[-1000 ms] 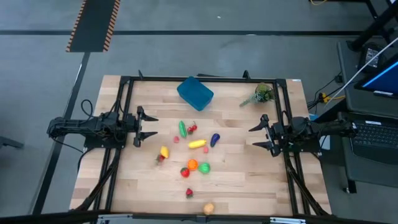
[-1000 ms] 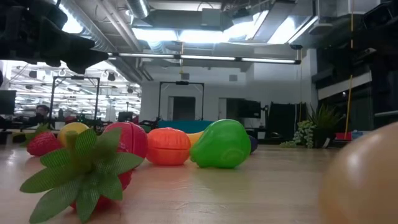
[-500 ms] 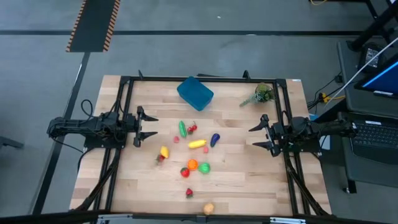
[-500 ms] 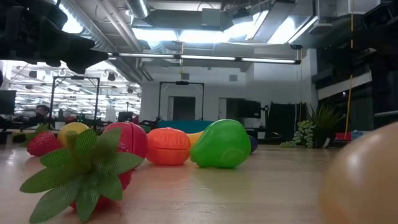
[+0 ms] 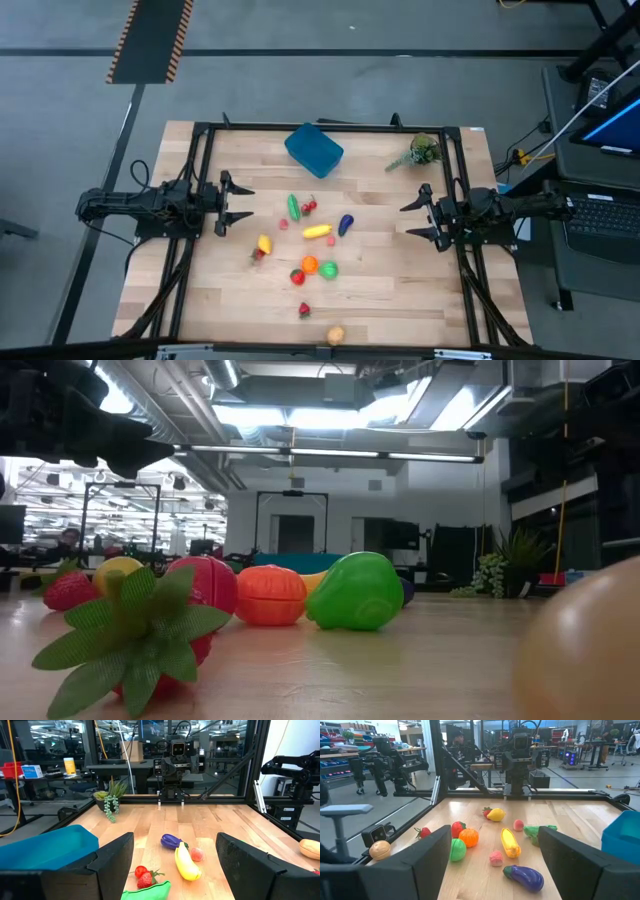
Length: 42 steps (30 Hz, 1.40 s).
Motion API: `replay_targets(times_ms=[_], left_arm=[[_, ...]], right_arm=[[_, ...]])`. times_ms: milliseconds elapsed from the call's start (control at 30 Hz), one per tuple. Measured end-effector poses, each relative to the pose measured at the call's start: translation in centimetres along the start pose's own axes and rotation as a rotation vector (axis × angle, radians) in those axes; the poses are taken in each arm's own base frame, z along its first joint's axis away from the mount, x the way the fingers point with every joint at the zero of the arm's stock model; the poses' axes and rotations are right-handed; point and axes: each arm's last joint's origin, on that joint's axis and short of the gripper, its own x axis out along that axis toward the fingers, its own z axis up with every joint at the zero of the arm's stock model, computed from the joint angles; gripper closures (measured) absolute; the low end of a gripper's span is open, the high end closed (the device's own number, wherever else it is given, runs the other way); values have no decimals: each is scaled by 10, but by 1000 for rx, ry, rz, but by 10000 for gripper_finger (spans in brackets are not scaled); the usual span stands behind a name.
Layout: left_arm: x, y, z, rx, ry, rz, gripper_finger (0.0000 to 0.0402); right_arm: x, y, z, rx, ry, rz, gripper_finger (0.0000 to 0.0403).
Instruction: Pick and placing Produce into tupperware
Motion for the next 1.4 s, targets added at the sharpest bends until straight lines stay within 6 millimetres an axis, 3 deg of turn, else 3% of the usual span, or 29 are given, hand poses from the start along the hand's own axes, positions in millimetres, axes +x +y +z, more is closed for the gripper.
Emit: replay_targets(times_ms=[1400], left_arm=[[0,0,0,0,0,0,126]], right_arm=[[0,0,0,-73,-2,-8,104]])
